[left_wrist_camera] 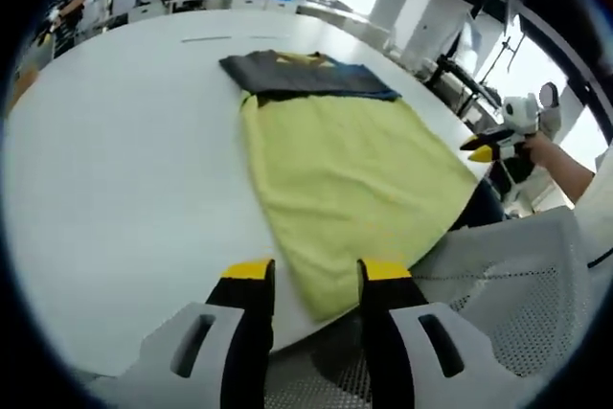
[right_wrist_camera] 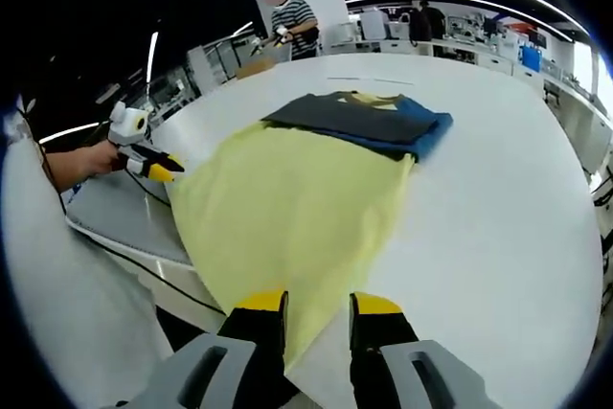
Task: Fold the garment on the visible template until the final outline fits inside the template.
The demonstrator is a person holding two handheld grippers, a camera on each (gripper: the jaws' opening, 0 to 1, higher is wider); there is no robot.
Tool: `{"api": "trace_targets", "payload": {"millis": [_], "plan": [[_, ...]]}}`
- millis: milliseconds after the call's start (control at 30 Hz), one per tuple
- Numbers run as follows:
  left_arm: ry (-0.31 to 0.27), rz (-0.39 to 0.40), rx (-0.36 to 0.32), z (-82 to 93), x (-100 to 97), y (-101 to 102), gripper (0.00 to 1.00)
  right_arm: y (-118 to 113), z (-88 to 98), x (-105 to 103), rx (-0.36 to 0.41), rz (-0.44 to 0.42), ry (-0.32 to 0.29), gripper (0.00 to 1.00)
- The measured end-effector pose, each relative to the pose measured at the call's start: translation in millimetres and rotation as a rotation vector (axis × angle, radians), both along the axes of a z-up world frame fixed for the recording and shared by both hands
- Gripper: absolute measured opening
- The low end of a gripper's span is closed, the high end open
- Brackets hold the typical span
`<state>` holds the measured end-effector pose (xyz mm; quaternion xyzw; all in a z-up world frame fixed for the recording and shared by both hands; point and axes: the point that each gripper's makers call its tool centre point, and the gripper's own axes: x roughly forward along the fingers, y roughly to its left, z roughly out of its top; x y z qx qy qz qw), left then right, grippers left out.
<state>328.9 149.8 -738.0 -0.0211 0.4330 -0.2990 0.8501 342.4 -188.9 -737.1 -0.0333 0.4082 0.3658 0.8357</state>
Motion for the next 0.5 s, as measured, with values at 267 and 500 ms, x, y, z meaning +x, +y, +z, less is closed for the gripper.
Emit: {"api": "trace_targets", "payload": {"millis": [267, 500], "plan": [[0.036, -0.01, 0.011, -5.5, -10.7, 1, 0.27, -2, -3.4, -9, -0.003, 0.003, 0.011, 0.21], [0.063, -0.013, 0.016, -8.7, -17.0, 3, 0.22, -3, -10.1, -21, -0.007, 0.008, 0.032, 0.21]]}}
